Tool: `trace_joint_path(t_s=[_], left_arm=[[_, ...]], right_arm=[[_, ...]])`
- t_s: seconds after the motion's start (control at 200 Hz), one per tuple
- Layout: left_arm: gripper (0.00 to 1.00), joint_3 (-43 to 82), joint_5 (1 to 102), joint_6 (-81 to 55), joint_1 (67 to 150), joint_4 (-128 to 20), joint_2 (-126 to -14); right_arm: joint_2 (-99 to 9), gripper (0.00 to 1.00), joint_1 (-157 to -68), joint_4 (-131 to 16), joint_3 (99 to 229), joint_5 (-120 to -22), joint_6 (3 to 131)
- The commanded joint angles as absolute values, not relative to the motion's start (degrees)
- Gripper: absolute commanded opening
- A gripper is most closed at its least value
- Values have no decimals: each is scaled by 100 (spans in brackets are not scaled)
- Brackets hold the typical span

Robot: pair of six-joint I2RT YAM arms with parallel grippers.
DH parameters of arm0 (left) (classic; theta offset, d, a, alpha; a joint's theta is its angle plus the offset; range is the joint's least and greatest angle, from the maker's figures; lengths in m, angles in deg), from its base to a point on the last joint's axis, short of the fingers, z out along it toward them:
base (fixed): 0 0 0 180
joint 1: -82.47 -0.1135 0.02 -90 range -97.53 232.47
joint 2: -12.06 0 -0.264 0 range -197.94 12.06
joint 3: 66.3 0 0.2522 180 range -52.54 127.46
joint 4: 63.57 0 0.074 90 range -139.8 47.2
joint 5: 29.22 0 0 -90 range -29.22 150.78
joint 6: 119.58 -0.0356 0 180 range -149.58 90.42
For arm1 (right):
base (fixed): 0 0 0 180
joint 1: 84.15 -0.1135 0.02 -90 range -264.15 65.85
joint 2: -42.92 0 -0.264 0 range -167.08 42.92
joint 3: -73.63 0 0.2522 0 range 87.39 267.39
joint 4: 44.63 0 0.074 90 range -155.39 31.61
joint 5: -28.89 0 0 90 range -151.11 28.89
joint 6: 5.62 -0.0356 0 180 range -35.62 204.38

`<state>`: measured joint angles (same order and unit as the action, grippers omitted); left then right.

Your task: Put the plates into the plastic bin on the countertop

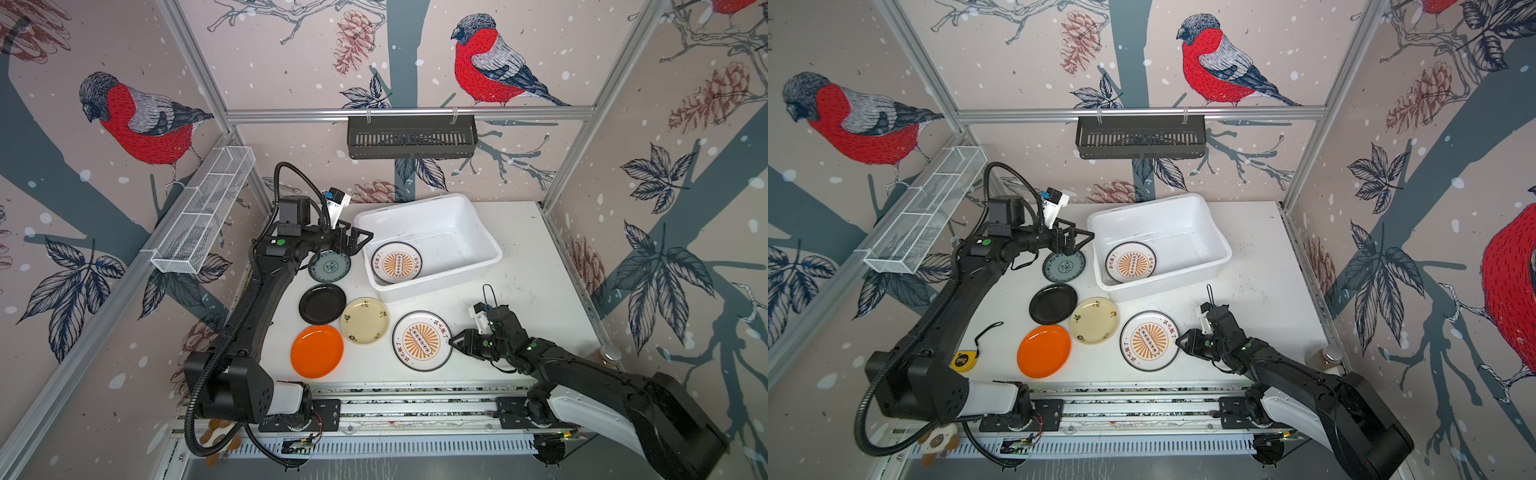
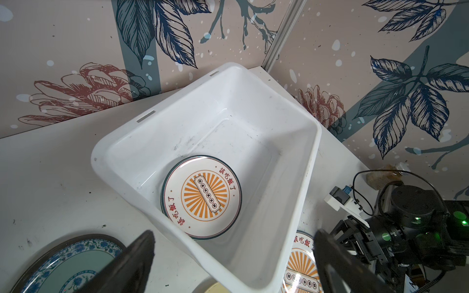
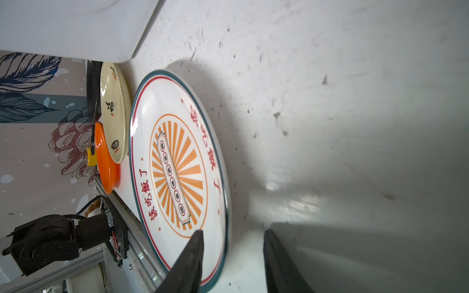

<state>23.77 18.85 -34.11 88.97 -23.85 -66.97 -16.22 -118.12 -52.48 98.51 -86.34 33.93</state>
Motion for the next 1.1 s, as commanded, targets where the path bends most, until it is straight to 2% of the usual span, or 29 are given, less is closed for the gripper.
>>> trace_joint_path(t_s=[0.0,0.695,1.096], left_arm=[[96,2360,1767,-3485,8897,-2574,-6705],[96,2151,1632,-3372,8898,-2754,-6611],[96,2023,1622,-3345,8897,-2844,-6549]], right_arm=[[-1684,40,-11816,-4992,9867,-8710,3517],[-2590,34,-11816,-4653,10067,-8817,3574],[-2836,26,-11813,-4601,10036,-8679,3596]])
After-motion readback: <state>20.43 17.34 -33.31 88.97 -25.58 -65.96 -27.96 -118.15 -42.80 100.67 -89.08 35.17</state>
